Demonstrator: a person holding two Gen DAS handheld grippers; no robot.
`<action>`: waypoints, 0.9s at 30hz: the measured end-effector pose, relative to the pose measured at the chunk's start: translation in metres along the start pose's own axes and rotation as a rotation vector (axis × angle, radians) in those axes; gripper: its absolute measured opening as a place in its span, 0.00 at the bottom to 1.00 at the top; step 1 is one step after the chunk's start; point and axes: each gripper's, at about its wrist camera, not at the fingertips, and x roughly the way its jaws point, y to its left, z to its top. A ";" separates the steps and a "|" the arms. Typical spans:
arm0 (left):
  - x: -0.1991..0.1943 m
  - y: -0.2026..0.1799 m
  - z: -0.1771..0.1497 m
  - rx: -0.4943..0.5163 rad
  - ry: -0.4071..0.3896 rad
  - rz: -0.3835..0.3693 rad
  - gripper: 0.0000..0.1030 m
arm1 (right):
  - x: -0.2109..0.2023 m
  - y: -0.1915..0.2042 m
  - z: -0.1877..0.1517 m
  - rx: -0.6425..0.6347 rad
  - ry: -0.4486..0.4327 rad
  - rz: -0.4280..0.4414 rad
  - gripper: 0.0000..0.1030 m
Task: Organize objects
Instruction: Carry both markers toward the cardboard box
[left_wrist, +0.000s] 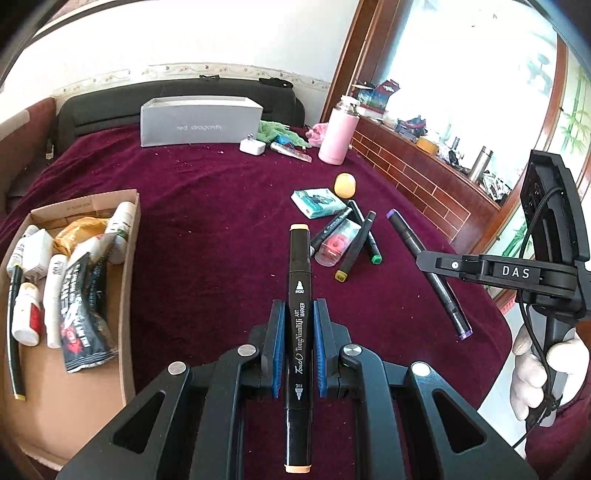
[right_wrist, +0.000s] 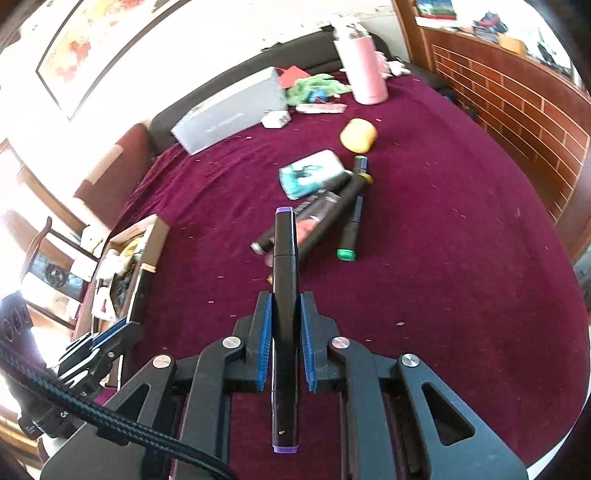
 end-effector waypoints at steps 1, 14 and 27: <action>-0.002 0.002 0.000 -0.005 -0.004 0.000 0.11 | 0.000 0.005 0.001 -0.009 0.000 0.006 0.12; -0.038 0.030 -0.010 -0.072 -0.079 0.022 0.11 | 0.000 0.081 0.004 -0.138 0.011 0.089 0.13; -0.077 0.095 -0.019 -0.196 -0.158 0.097 0.11 | 0.023 0.173 -0.003 -0.296 0.056 0.168 0.13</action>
